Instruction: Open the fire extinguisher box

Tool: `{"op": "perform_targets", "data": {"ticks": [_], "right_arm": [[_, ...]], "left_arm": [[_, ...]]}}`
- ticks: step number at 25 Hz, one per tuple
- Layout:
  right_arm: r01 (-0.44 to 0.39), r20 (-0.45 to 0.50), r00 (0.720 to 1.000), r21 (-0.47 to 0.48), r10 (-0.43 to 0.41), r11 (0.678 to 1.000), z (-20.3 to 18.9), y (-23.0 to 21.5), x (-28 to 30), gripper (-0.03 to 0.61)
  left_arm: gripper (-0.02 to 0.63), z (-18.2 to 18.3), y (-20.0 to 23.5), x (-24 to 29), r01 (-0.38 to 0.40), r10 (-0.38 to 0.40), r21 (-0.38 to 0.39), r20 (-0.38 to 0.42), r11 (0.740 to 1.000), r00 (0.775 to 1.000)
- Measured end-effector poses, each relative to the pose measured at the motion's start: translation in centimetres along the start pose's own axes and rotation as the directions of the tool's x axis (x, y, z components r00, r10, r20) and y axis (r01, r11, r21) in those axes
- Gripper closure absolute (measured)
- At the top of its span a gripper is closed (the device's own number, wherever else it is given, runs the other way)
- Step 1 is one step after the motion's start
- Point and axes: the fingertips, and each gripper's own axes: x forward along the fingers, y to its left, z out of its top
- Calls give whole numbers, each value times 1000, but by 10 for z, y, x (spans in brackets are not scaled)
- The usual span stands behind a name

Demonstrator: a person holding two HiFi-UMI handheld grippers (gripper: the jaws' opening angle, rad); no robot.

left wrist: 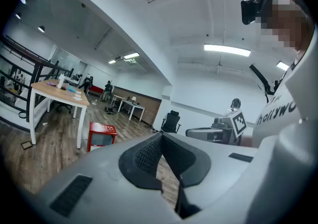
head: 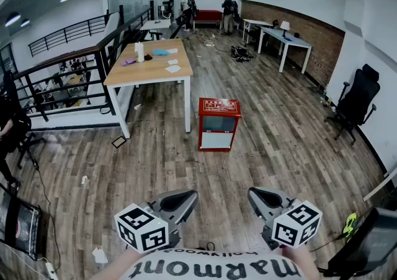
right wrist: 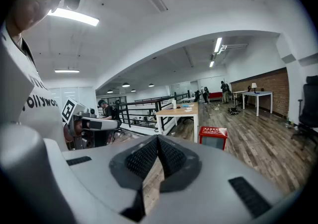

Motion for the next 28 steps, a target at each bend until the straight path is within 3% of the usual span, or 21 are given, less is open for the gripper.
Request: {"op": "perform_targets", "data": {"ticks": [10,18,23,28], "right_arm": [[0,-21,1000,3,0,1000,-6,-1,10,569],[-56,46,997,17,55,998,9,12,23,568],[-14,49,999,44,12,999,9,8,37,568],[26,16,1000,71,-27,997,-3,16,46,568]], "left_arm": [[607,-4,10,1,2,-2,-6,-10,1000,1000],[607,4,23,-2,13,-13,-12,-9,1000,1000],[607,8,36,-6,25,-25,-5,-12,1000,1000],[607,21,46,-20,61,-59,-21,51,998,997]]}}
